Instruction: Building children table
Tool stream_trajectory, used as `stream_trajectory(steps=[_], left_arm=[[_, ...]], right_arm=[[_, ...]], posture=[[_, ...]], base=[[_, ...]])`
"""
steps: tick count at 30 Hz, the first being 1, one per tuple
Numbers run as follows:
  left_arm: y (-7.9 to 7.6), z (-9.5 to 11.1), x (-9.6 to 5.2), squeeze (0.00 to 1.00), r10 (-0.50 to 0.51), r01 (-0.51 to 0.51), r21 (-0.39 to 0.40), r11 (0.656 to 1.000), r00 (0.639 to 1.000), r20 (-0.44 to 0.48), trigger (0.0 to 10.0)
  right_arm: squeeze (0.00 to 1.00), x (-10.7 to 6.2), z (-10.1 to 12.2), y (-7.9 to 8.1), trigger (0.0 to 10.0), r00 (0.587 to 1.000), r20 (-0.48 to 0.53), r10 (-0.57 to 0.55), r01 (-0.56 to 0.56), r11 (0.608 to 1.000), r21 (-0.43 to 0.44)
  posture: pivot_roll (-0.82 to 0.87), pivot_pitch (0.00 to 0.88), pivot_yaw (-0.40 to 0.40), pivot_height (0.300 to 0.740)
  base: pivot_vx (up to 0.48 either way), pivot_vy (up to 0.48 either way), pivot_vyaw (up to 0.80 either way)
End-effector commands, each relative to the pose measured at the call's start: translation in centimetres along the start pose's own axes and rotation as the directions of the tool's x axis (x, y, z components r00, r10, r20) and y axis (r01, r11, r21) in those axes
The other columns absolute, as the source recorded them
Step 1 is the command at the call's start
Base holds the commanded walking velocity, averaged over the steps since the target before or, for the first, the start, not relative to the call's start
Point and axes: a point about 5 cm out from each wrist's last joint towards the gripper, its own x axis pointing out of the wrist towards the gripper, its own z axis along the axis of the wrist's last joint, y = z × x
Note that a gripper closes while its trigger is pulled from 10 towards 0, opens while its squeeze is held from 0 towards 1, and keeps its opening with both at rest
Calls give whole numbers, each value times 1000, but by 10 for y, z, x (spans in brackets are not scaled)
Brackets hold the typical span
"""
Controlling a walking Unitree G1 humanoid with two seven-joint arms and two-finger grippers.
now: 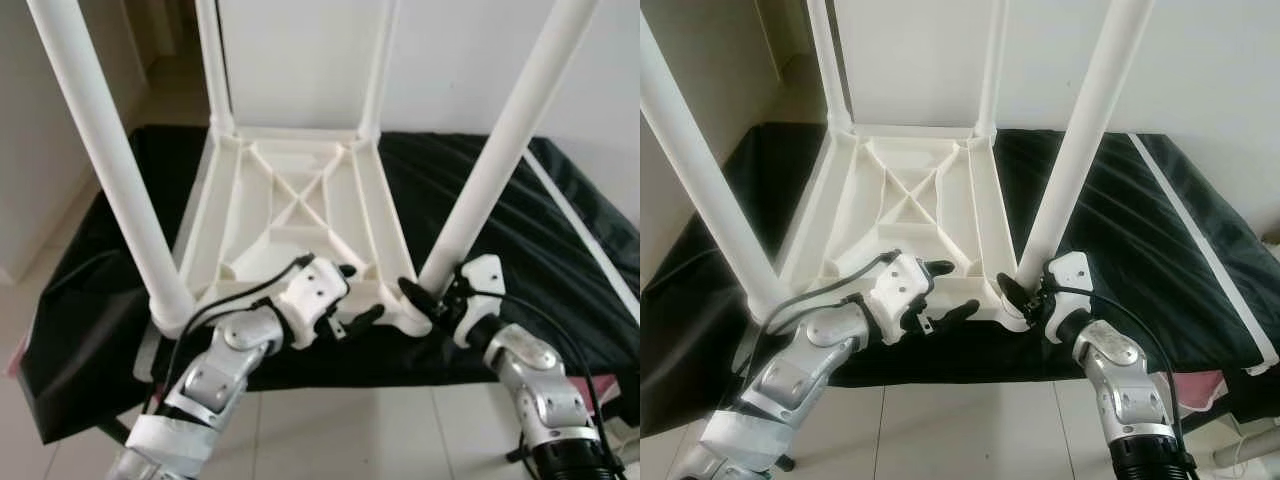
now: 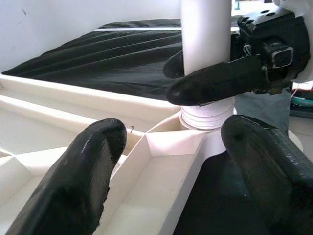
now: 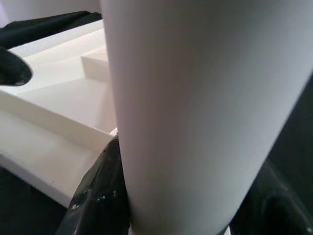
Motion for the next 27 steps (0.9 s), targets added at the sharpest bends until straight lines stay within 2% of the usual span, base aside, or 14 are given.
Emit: stream_trajectory(steps=[1, 3, 4, 8, 11, 14, 15, 16, 19, 21, 22, 24, 26, 27], left_arm=[[-3, -1, 1, 0, -30, 30, 7, 1000, 999, -12, 10000], [-4, -1, 1, 0, -30, 30, 7, 1000, 999, -11, 10000], [-4, -2, 1, 0, -30, 30, 10, 999, 999, -11, 10000], [-4, -2, 1, 0, -27, 27, 13, 1000, 1000, -12, 10000], [-5, -2, 1, 0, -20, 21, 17, 1000, 1000, -12, 10000], [-5, -2, 1, 0, -18, 18, 18, 1000, 1000, -12, 10000], [-5, -2, 1, 0, -17, 18, 20, 1000, 1000, -12, 10000], [-5, -2, 1, 0, -17, 18, 20, 1000, 1000, -12, 10000], [-5, -2, 1, 0, -13, 13, 28, 1000, 1000, -9, 10000], [-5, -2, 1, 0, -12, 13, 30, 999, 1000, -8, 10000], [-4, -2, 2, 0, -11, 11, 31, 999, 1000, -7, 10000], [-4, -2, 2, 0, -11, 11, 31, 999, 1000, -7, 10000], [-3, -1, 2, 0, -8, 8, 33, 999, 1000, -5, 10000], [-3, -1, 2, 0, -8, 8, 33, 999, 1000, -5, 10000]], right_arm=[[0, -3, -8, -2, 10000, 997, -39, -71, 71, 997, 7], [0, -3, -8, -2, 10000, 994, -41, -97, 98, 995, 9], [0, -2, -8, -1, 10000, 987, -39, -158, 159, 987, 19], [0, -1, -6, 1, 10000, 980, -30, -195, 196, 980, 21], [0, 1, -3, 9, 10000, 960, -23, -280, 281, 957, 72], [0, 1, -4, 10, 10000, 947, -33, -319, 320, 944, 84], [0, 0, -6, 10, 10000, 926, -53, -375, 378, 921, 93], [0, 0, -6, 10, 10000, 926, -53, -375, 378, 921, 93], [0, -2, -12, 10, 10000, 845, -95, -526, 533, 843, 72], [0, -2, -12, 12, 10000, 828, -97, -552, 559, 827, 62], [0, -2, -13, 13, 10000, 794, -107, -599, 606, 793, 58], [0, -2, -13, 13, 10000, 794, -107, -599, 606, 793, 58], [0, 0, -17, 20, 10000, 737, -137, -661, 673, 736, 72], [0, 0, -17, 20, 10000, 737, -137, -661, 673, 736, 72]], posture=[[-45, 15, -24, 740], [-46, 16, -24, 740], [-46, 17, -23, 740], [-48, 20, -23, 740], [-49, 21, -25, 740], [-48, 22, -26, 740], [-48, 22, -25, 740], [-48, 22, -25, 740], [-45, 21, -26, 740], [-44, 20, -26, 740], [-42, 19, -27, 740], [-42, 19, -27, 740], [-40, 16, -28, 740], [-40, 16, -28, 740]], base=[[0, 0, 0], [0, 0, 0], [0, 0, 0], [0, 0, 0], [0, 0, 0], [0, 0, 0], [0, 0, 0], [0, 0, 0], [0, 0, 0], [0, 0, 0], [0, 0, 0], [0, 0, 0], [0, 0, 0], [0, 0, 0]])
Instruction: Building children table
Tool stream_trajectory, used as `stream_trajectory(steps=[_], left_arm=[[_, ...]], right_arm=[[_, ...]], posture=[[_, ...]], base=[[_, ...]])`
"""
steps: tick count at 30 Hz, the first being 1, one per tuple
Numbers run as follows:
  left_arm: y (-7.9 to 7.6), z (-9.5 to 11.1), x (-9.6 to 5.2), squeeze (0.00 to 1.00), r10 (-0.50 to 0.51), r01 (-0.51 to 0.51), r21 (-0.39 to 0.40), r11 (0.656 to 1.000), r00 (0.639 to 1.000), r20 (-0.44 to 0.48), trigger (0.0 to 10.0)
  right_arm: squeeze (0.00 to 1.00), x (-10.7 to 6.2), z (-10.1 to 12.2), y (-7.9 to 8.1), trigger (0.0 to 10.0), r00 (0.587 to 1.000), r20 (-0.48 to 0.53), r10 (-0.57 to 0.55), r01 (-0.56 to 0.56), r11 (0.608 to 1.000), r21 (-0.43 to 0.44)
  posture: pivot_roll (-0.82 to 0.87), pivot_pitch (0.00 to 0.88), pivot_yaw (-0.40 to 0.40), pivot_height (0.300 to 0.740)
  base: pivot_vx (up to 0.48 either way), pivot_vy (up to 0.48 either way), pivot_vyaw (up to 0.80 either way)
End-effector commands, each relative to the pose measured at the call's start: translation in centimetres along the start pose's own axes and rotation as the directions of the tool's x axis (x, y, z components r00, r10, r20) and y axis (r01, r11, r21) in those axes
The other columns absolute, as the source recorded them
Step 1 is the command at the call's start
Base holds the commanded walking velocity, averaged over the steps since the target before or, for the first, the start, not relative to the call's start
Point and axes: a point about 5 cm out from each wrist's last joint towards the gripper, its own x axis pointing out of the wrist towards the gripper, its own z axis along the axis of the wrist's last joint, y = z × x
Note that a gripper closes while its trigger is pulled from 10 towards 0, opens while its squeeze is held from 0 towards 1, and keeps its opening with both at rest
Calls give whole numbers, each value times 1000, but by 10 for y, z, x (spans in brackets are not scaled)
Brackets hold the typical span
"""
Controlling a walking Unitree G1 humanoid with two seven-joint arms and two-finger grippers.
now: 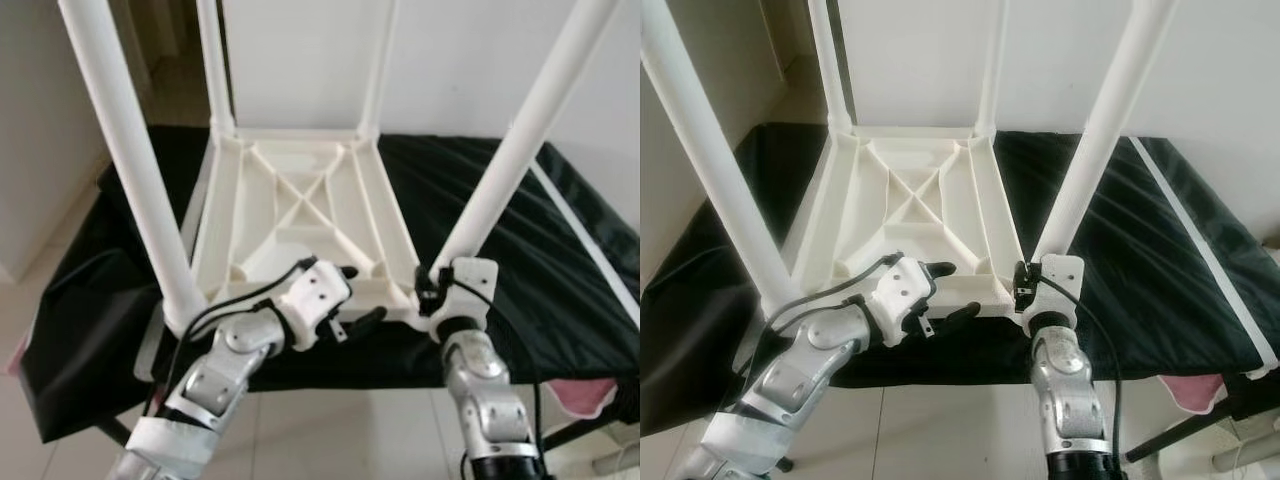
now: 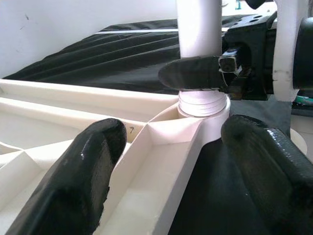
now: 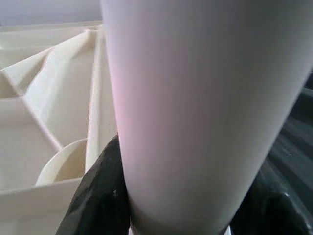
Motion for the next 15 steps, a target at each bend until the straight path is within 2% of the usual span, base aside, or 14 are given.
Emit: stream_trajectory(steps=[1, 5, 12, 15], left_arm=[[-1, -2, 1, 0, -3, 3, 10, 1000, 1000, -10, 10000], [-2, -2, 1, 0, -2, 2, 10, 1000, 1000, -7, 10000], [-1, -2, 2, 0, 0, 0, 12, 1000, 1000, -5, 10000], [-1, -1, 2, 0, 5, -5, 12, 1000, 1000, -2, 10000]], right_arm=[[0, -4, -19, -7, 10000, 990, -96, -99, 97, 995, -28], [0, -7, -20, 5, 10000, 991, -103, -87, 85, 996, -22], [0, -8, -20, 5, 10000, 992, -111, -66, 64, 998, -24], [0, -9, -23, 8, 10000, 990, -133, -35, 28, 998, -55]], posture=[[-39, 13, -28, 740], [-39, 12, -28, 740], [-39, 9, -37, 740], [-38, 11, -38, 740]], base=[[0, 0, 0], [0, 0, 0], [0, 0, 0], [0, 0, 0]])
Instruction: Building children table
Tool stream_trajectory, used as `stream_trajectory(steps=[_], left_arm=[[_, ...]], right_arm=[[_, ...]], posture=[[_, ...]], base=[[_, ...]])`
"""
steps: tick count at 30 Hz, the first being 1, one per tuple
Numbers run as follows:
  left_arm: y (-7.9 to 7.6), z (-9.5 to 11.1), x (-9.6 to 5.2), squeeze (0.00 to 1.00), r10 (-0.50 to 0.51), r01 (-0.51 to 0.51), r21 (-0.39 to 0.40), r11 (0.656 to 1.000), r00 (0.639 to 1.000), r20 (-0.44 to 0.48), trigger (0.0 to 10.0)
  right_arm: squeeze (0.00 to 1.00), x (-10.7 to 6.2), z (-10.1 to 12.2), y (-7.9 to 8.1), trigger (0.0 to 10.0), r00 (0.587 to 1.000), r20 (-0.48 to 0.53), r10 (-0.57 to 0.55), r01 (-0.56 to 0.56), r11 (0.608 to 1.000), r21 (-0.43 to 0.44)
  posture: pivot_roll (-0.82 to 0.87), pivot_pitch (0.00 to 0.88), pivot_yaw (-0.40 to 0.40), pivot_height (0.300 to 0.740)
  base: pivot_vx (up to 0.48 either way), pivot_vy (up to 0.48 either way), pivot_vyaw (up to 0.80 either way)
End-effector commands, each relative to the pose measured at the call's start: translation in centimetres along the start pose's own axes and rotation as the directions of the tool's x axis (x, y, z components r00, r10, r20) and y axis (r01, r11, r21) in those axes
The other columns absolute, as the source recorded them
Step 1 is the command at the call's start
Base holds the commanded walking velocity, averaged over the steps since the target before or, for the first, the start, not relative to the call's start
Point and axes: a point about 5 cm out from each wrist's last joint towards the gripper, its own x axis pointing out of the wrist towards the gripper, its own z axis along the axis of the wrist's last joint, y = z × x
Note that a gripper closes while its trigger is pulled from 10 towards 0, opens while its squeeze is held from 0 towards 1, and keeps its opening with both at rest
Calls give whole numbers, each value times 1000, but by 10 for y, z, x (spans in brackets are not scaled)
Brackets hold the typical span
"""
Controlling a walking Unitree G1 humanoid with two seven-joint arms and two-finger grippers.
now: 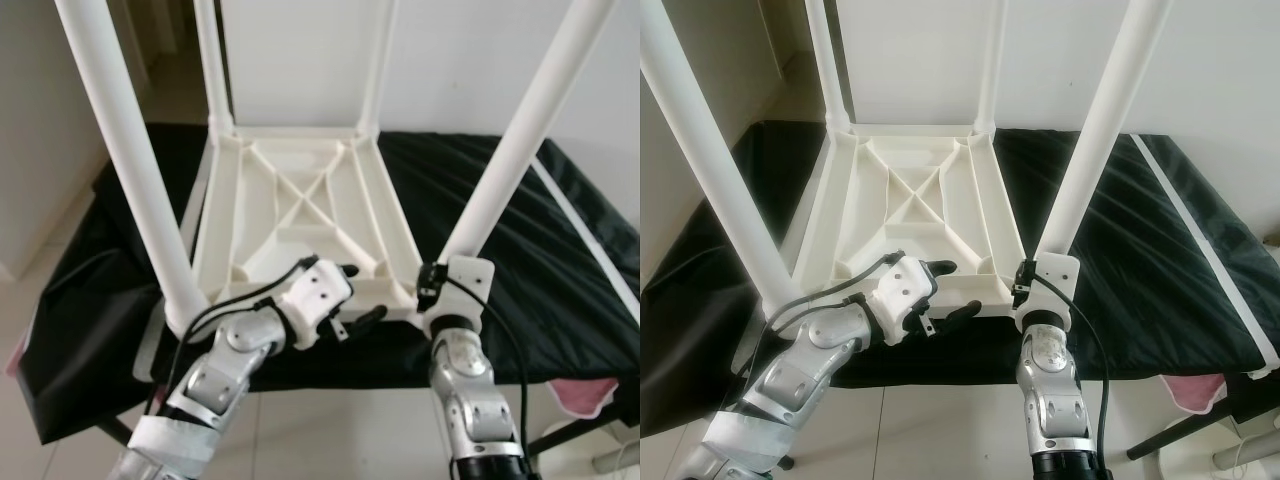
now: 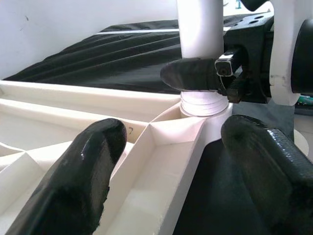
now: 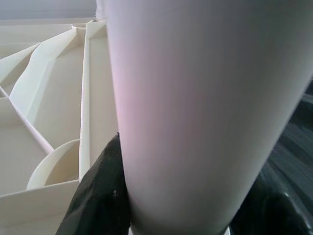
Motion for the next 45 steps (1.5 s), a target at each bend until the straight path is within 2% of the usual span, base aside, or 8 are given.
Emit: stream_trajectory(steps=[1, 3, 4, 15, 16, 17, 18, 45], left_arm=[[0, -2, 1, 0, 5, -5, 2, 1000, 1000, -7, 10000], [0, -2, 1, 0, 6, -6, 1, 1000, 1000, -6, 10000], [-1, -2, 1, 0, 6, -6, 1, 1000, 1000, -5, 10000], [-1, -1, 0, 0, 1, -1, -3, 1000, 1000, -5, 10000], [-2, -1, 0, 0, 0, 0, -4, 1000, 1000, -5, 10000], [-2, -1, 0, 0, 0, 0, -4, 1000, 1000, -5, 10000], [-2, -1, 0, 0, -1, 1, -4, 1000, 1000, -5, 10000], [-11, -8, 5, 0, -62, 65, 51, 997, 996, -62, 10000]], right_arm=[[0, -6, -23, 1, 10000, 993, -114, 6, -10, 999, -34], [102, -6, -24, 1, 10000, 993, -113, 19, -23, 999, -34], [1000, -6, -22, 2, 10000, 994, -103, 38, -39, 999, -12], [1000, 1, -7, -1, 10000, 981, -50, 190, -188, 982, 27], [667, 0, -5, -2, 10000, 969, -44, 244, -243, 970, 28], [667, 0, -5, -2, 10000, 969, -44, 244, -243, 970, 28], [0, -1, -4, -2, 10000, 959, -41, 281, -280, 960, 29], [0, 23, 13, -44, 8314, 695, -95, 713, -711, 661, -241]], posture=[[-38, 11, -39, 740], [-38, 11, -39, 740], [-37, 13, -38, 740], [-46, 17, -32, 740], [-48, 19, -31, 740], [-48, 19, -31, 740], [-48, 19, -31, 740], [-45, 11, -37, 740]], base=[[0, 0, 0], [0, 0, 0], [0, 0, 0], [0, 0, 0], [0, 0, 0], [0, 0, 0], [0, 0, 0], [0, 0, 0]])
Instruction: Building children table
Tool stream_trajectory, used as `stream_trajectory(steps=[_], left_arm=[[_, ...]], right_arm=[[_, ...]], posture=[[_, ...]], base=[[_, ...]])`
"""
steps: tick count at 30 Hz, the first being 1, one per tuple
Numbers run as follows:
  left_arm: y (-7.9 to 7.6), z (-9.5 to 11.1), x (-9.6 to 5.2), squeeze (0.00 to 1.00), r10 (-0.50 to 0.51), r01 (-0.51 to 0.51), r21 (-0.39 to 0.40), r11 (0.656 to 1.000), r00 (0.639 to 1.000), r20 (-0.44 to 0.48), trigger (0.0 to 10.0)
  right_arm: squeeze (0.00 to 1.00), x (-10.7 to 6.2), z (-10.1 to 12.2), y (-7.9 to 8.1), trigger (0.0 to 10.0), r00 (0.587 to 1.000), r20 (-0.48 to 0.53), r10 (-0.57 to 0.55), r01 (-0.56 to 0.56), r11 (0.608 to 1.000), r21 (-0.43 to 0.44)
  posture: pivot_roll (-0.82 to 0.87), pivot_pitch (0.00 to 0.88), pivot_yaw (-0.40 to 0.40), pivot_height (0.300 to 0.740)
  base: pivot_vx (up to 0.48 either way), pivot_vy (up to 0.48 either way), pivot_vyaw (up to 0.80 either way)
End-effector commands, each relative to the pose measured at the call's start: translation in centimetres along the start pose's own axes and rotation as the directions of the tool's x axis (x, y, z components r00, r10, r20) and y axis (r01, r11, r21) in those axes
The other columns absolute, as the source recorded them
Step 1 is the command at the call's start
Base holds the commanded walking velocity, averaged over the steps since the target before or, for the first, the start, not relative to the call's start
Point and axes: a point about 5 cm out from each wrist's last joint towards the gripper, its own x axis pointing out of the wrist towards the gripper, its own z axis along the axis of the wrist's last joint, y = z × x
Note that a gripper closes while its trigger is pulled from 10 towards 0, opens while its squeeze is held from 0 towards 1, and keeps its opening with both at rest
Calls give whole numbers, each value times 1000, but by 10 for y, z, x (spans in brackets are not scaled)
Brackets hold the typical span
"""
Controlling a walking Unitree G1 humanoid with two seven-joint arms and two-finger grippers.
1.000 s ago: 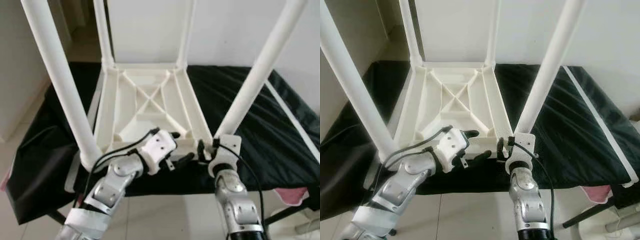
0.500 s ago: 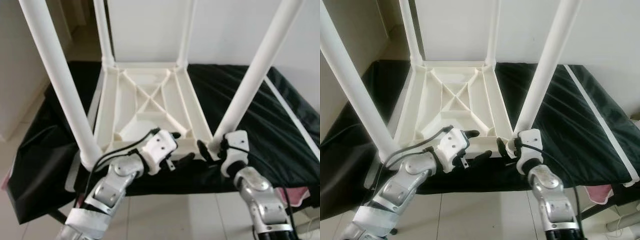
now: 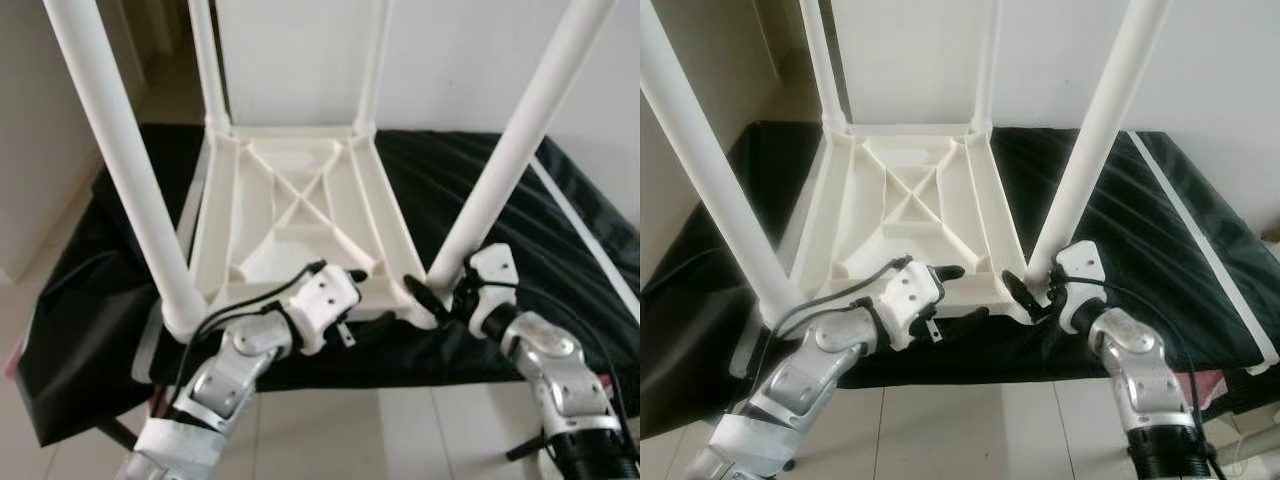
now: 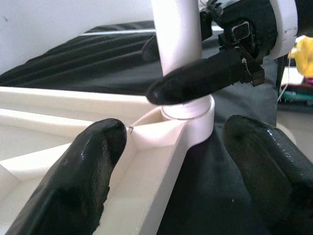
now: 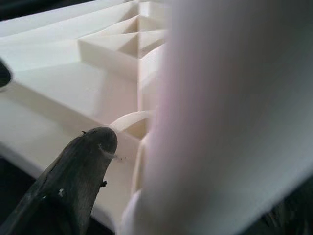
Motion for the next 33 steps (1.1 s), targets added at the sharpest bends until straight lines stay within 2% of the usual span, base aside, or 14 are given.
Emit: stream_trajectory(steps=[1, 3, 5, 12, 13, 21, 23, 25, 33], left_arm=[[-3, -8, 1, 0, -16, 19, 51, 999, 998, -59, 10000], [-4, -10, 1, 0, -15, 19, 61, 998, 998, -66, 10000], [-4, -9, 1, 0, -11, 13, 42, 999, 998, -58, 10000], [-4, -9, 0, 0, -9, 12, 41, 999, 998, -62, 10000], [-4, -10, 0, 0, -10, 13, 41, 999, 998, -64, 10000], [-5, -11, -1, 0, -17, 20, 44, 999, 997, -70, 10000], [-5, -14, 0, 0, -15, 19, 46, 999, 997, -80, 10000], [-5, -14, 1, 0, -14, 18, 44, 999, 997, -78, 10000], [-5, -11, 1, 0, -13, 15, 31, 999, 998, -59, 10000]], right_arm=[[0, 2, -4, 1, 4745, 1000, -16, 27, -27, 1000, -14], [0, 2, -4, 1, 4745, 999, -16, 28, -28, 999, -14], [0, 2, -8, 2, 0, 999, -22, 41, -42, 999, -15], [0, 4, -12, 3, 0, 998, -18, 54, -54, 999, -6], [0, 4, -13, 3, 10000, 999, -19, 39, -39, 999, 12], [0, 4, -18, -1, 10000, 997, -28, -65, 67, 995, 69], [0, 5, -20, -3, 10000, 988, -40, -151, 154, 985, 79], [0, 6, -21, -4, 10000, 981, -47, -190, 194, 977, 85], [0, 10, -20, 0, 10000, 964, -48, -262, 266, 958, 109]], posture=[[-45, 11, -37, 740], [-45, 11, -37, 740], [-39, 12, -40, 740], [-37, 14, -37, 740], [-37, 16, -34, 740], [-42, 17, -29, 740], [-48, 15, -27, 740], [-48, 15, -27, 740], [-48, 12, -26, 740]], base=[[0, 0, 0], [0, 0, 0], [0, 0, 0], [0, 0, 0], [0, 0, 0], [0, 0, 0], [0, 0, 0], [0, 0, 0], [0, 0, 0]])
